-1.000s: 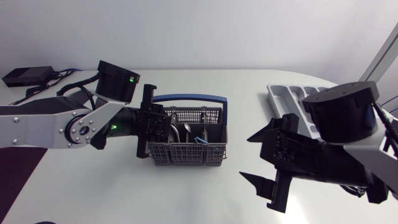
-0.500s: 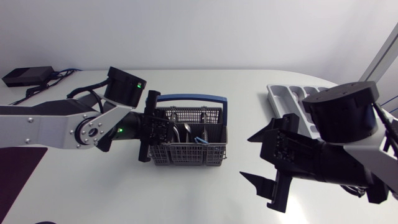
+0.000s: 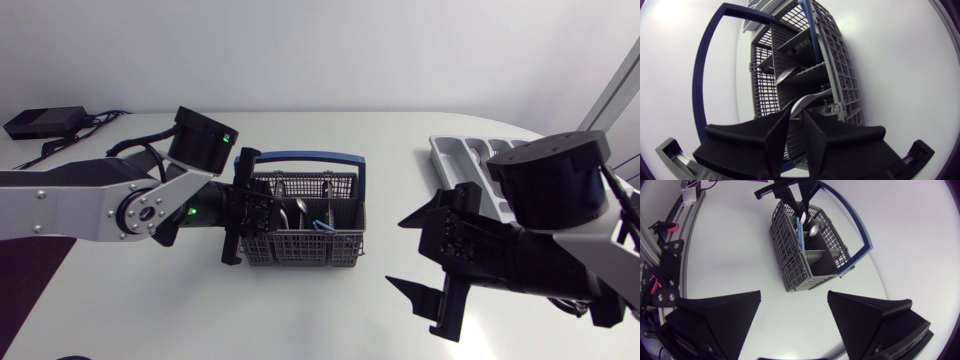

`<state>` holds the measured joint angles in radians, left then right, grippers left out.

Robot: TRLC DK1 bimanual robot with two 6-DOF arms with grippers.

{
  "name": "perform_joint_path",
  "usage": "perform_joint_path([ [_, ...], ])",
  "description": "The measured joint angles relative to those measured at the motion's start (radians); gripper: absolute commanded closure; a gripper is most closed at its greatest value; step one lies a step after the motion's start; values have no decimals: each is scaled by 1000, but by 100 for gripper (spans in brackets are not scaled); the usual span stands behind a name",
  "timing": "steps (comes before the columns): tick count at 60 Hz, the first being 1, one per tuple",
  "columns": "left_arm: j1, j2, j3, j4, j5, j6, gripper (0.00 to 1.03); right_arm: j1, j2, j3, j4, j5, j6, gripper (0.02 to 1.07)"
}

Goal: Sort the cutlery from the basket into the organizer compartments.

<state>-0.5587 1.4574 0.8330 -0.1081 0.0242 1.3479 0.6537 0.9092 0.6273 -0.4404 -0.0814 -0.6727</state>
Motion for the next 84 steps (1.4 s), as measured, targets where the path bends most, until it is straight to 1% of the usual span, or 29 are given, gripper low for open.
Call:
perform_joint_path([
  [8, -4, -10, 0, -10, -1, 0, 84, 0, 0, -1, 0, 0, 0, 11],
  [12, -10, -13, 0, -14, 0, 4, 88, 0, 0, -1, 0, 0, 0, 11],
  [21, -16, -13, 0, -19, -4, 16, 88, 0, 0, -1, 0, 0, 0, 11],
  [35, -26, -13, 6, -71, -4, 38, 89, 0, 0, -1, 0, 0, 0, 11],
  [40, -33, -13, 10, -81, -4, 43, 92, 0, -1, -1, 0, 0, 0, 11],
  [45, -36, -11, 10, -85, -4, 49, 100, 0, -2, -1, 0, 0, 0, 11],
  [58, -40, -10, 15, -95, -4, 68, 100, -1, -10, -1, -1, 0, -1, 11],
  [72, -40, -25, 48, -170, -4, 68, 100, -1, -27, -1, -8, 0, -1, 11],
  [84, -56, -105, 94, -242, -12, 68, 100, 2, -51, -1, -35, 0, -1, 11],
])
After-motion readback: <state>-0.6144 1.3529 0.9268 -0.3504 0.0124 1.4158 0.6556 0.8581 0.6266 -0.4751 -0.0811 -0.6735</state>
